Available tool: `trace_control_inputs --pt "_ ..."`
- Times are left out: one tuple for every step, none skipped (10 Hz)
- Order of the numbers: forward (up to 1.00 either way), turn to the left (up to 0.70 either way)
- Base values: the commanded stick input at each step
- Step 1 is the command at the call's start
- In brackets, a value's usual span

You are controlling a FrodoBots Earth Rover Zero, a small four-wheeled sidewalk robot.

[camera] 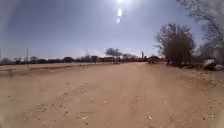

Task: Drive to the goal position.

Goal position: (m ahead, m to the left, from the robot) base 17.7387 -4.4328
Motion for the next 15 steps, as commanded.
trace_control_inputs --pt "1.0 0.0" --pt "1.0 0.0" --pt "1.0 0.0" --pt "1.0 0.0" --pt "1.0 0.0" --pt "1.0 0.0" --pt "1.0 0.0" --pt "1.0 0.0" --pt "1.0 0.0" --pt "1.0 0.0" --pt "1.0 0.0" --pt "1.0 0.0" --pt "1.0 0.0" --pt "1.0 -0.27" --pt "1.0 -0.27"
